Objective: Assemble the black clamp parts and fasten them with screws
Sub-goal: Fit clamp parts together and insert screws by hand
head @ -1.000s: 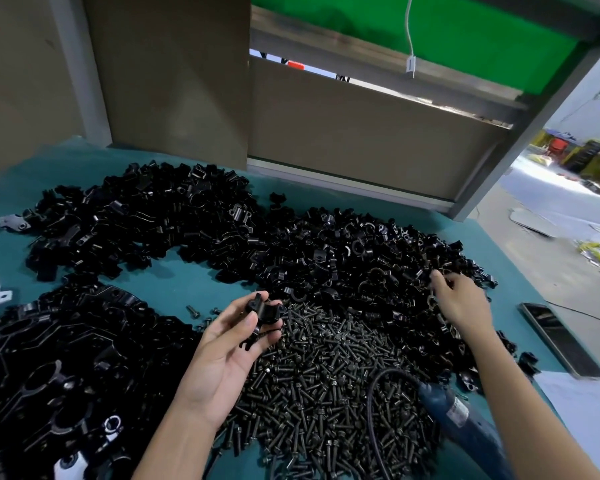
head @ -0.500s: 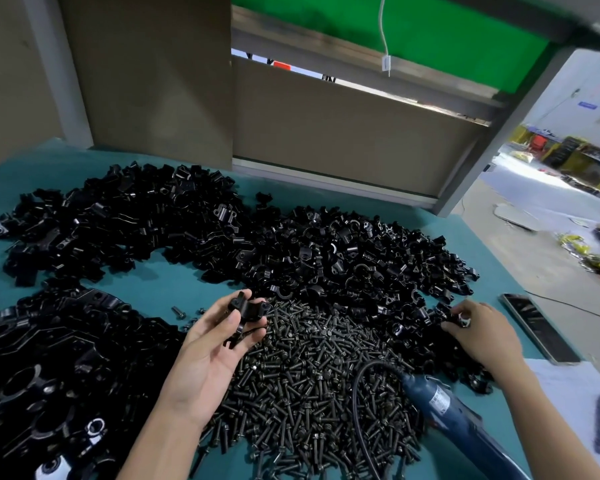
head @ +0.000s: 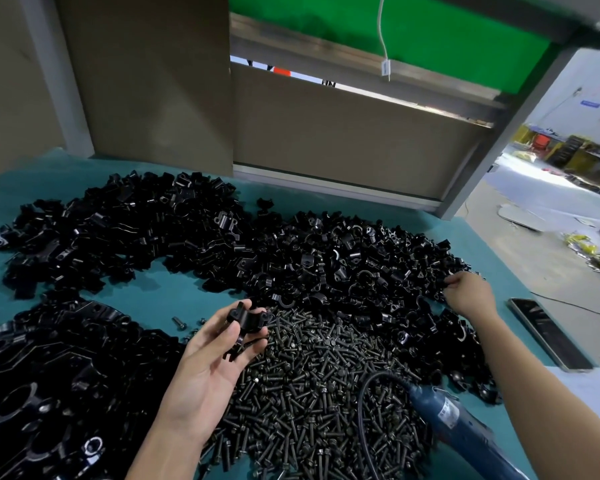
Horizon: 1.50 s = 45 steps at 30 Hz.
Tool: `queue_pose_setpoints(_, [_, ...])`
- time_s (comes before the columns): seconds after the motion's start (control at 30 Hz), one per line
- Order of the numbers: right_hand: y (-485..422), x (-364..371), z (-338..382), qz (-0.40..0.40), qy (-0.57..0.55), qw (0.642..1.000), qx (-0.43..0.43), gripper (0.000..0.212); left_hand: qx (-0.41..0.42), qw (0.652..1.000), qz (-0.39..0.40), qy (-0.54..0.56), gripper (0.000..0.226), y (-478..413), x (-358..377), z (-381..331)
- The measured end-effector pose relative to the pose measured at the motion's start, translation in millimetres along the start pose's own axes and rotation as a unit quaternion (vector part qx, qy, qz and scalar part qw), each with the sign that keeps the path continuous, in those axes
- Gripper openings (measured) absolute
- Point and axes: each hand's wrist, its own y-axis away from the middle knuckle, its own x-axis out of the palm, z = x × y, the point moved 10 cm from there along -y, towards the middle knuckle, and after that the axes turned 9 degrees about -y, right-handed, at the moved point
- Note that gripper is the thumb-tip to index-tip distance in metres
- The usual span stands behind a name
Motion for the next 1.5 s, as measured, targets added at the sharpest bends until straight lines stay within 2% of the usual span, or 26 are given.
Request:
queue_pose_setpoints(0.13, [-12.2, 16.6, -4.6, 0.015, 0.049, 0.998, 0.026, 0.022, -0.006, 1.0, -0.006, 0.001, 0.027, -0.3, -1.7, 2.1])
queue_pose_setpoints(0.47, [-30.5, 31.2, -25.0, 0.078, 0.127, 0.989, -0.003, 0.035, -0.009, 1.0, 0.001, 0.007, 0.028, -3.0, -2.2, 5.7])
queue_pose_setpoints(0.6, [-25.3, 18.2, -20.5, 0.054, 0.107, 0.993, -0.022, 0.038, -0.006, 1.0, 0.009, 0.008, 0.028, -2.5, 0.7, 5.2])
queue_pose_setpoints(0.7, [-2.2, 1.7, 13.8, 0.022, 0.03, 0.996, -0.076, 0.043, -0.002, 1.0, 0.019, 0.004, 0.027, -1.4, 5.3, 4.5])
queue_pose_setpoints(0.77, [29.0, -10.8, 49.1, 0.006, -0.092, 0.988, -0.124, 0.038, 0.002, 1.0, 0.028, -0.009, 0.028, 0.0, 9.4, 4.1])
queue_pose_setpoints(0.87, [100.7, -4.1, 110.9, 0.084, -0.265, 0.944, -0.175, 0.032, 0.008, 0.999, 0.038, -0.035, 0.028, 2.7, 16.1, 5.2])
queue_pose_setpoints(0.97, [182.4, 20.2, 174.8, 0.152, -0.312, 0.898, -0.269, 0.031, 0.02, 0.997, 0.034, -0.069, 0.028, 4.8, 21.7, 6.0])
queue_pose_setpoints(1.1, [248.5, 46.4, 220.0, 0.137, -0.315, 0.867, -0.362, 0.032, 0.038, 0.993, 0.021, -0.111, 0.034, 7.8, 25.7, 6.3])
queue_pose_setpoints(1.33, [264.7, 64.7, 213.6, 0.131, -0.408, 0.838, -0.338, 0.021, 0.045, 0.996, 0.019, -0.081, 0.035, 10.9, 27.4, 6.7])
queue_pose_setpoints(1.5, [273.0, 77.2, 207.9, 0.168, -0.436, 0.819, -0.333, 0.026, 0.036, 0.998, 0.009, -0.054, 0.04, 9.6, 23.1, 10.0])
